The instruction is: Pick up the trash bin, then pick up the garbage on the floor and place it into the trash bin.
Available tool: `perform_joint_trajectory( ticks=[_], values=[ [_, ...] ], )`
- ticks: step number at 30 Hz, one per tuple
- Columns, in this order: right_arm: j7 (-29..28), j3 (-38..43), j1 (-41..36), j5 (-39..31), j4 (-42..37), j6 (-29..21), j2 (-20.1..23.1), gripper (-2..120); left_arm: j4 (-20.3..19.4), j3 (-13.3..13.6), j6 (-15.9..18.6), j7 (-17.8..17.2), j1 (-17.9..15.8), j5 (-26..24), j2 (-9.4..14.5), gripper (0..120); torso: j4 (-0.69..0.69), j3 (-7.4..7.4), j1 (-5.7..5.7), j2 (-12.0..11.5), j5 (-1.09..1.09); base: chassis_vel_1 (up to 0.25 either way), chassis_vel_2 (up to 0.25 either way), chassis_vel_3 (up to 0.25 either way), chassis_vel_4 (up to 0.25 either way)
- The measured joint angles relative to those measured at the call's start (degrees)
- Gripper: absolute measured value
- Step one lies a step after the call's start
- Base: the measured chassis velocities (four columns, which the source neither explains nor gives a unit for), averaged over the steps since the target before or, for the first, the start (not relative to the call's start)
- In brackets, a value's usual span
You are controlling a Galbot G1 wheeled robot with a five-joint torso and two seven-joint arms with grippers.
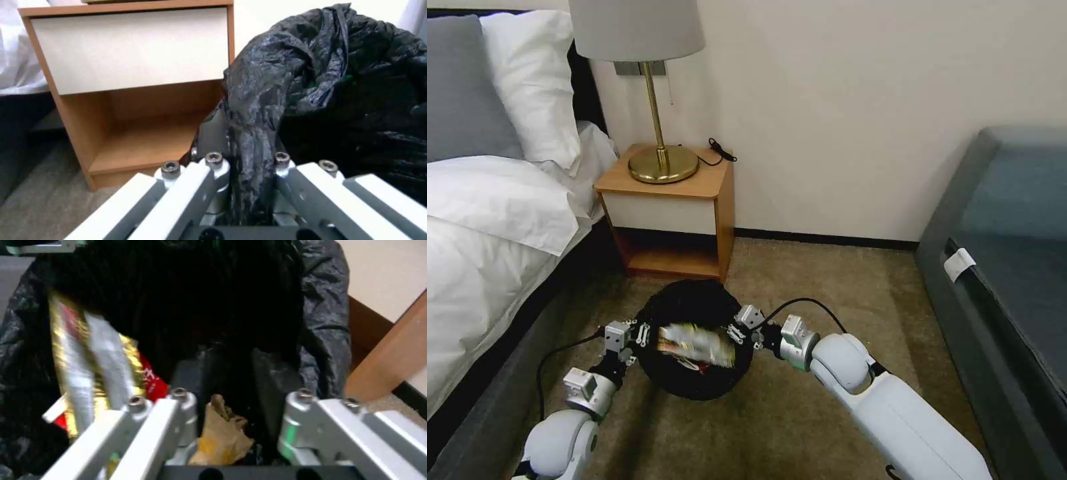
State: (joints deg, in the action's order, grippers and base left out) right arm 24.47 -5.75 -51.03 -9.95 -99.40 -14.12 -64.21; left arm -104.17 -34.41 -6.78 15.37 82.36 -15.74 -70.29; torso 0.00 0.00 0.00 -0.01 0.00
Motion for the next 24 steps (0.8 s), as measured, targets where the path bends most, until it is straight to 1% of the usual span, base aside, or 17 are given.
perform_joint_trajectory(
  ticks=[1,3,5,6,7,8,9,10,13,14,15,16,17,18,21,24],
  values=[
    [0.0,0.0,0.0,0.0,0.0,0.0,0.0,32,0.0,0.0,0.0,0.0,0.0,0.0,0.0,3,0.0,0.0,0.0,0.0,0.0,0.0,0.0,0.0,0.0],
    [-0.07,0.36,-0.07,-0.08,0.34,0.34,0.17,42,0.2,-0.08,0.02,-0.01,-0.05,-0.02,0.0,3,0.0,0.0,0.0,0.0,0.0,0.0,0.0,0.0,0.0],
    [-0.07,0.39,-0.08,-0.09,0.37,0.37,0.17,44,0.23,-0.09,0.02,-0.01,-0.05,-0.02,0.0,3,0.0,0.0,0.0,0.0,0.0,0.0,0.0,0.0,0.0],
    [-0.08,0.63,-0.19,-0.21,0.55,0.5,0.19,50,0.3,-0.14,0.02,-0.02,-0.05,-0.03,-0.02,3,0.0,0.0,0.0,0.0,0.0,0.0,0.0,0.0,0.0],
    [-0.08,0.63,-0.19,-0.21,0.55,0.5,0.19,50,0.3,-0.14,0.02,-0.02,-0.05,-0.03,-0.02,3,0.0,0.0,0.0,0.0,0.0,0.0,0.0,0.0,0.0],
    [-0.12,1.02,-0.3,-0.29,0.8,0.68,0.21,59,0.39,-0.22,0.02,-0.16,-0.04,-0.03,-0.02,3,0.0,0.0,0.0,0.0,0.0,0.0,0.0,0.0,0.0],
    [-0.12,1.42,-0.43,-0.5,0.96,0.84,0.18,64,0.51,-0.32,0.02,-0.16,-0.04,-0.03,0.03,3,0.0,0.0,0.0,0.0,0.0,0.0,0.0,0.0,0.0],
    [-0.12,1.42,-0.43,-0.5,0.96,0.84,0.18,64,0.51,-0.32,0.02,-0.16,-0.04,-0.03,0.03,3,0.0,0.0,0.0,0.0,0.0,0.0,0.0,0.0,0.0],
    [-0.51,3.74,-0.72,-1.59,1.5,0.91,-0.56,77,0.76,-0.89,-0.03,-0.4,-0.13,-0.21,0.3,3,0.01,0.0,0.0,0.0,0.0,0.0,0.0,0.0,0.0],
    [-0.51,3.74,-0.72,-1.59,1.5,0.91,-0.56,77,0.76,-0.89,-0.03,-0.4,-0.13,-0.21,0.3,3,0.01,0.0,0.0,0.0,0.0,0.0,0.0,0.0,0.0],
    [-0.56,4.62,-0.85,-2.09,1.74,0.93,-0.83,84,0.81,-0.86,0.01,-0.39,-0.11,-0.31,0.33,3,0.0,0.0,0.0,0.0,0.01,0.0,0.0,0.0,0.0],
    [-0.61,5.23,-0.97,-2.38,2.0,0.93,-0.84,87,0.81,-0.9,0.0,-0.47,-0.09,-0.5,0.34,3,0.02,0.0,0.0,0.0,-0.01,0.0,0.0,0.0,0.0],
    [-0.74,6.25,-1.13,-2.91,2.36,1.07,-0.83,93,0.69,-0.99,-0.01,-0.66,-0.03,-0.99,0.35,3,-0.01,0.0,0.0,0.0,0.01,0.0,0.0,0.0,0.0],
    [-0.74,6.25,-1.13,-2.91,2.36,1.07,-0.83,93,0.69,-0.99,-0.01,-0.66,-0.03,-0.99,0.35,3,-0.01,0.0,0.0,0.0,0.01,0.0,0.0,0.0,0.0],
    [-1.15,8.83,-1.97,-3.86,3.7,1.61,-1.48,99,0.35,-1.21,-0.04,-0.77,0.42,-1.52,0.37,3,0.0,0.0,0.0,0.0,0.0,0.0,0.0,0.0,0.0],
    [-1.34,9.88,-2.5,-4.28,4.26,1.86,-1.93,100,0.16,-1.42,-0.18,-0.9,0.63,-1.53,0.49,3,0.0,0.0,0.0,0.0,0.0,0.0,0.0,0.0,0.0]
  ],
)
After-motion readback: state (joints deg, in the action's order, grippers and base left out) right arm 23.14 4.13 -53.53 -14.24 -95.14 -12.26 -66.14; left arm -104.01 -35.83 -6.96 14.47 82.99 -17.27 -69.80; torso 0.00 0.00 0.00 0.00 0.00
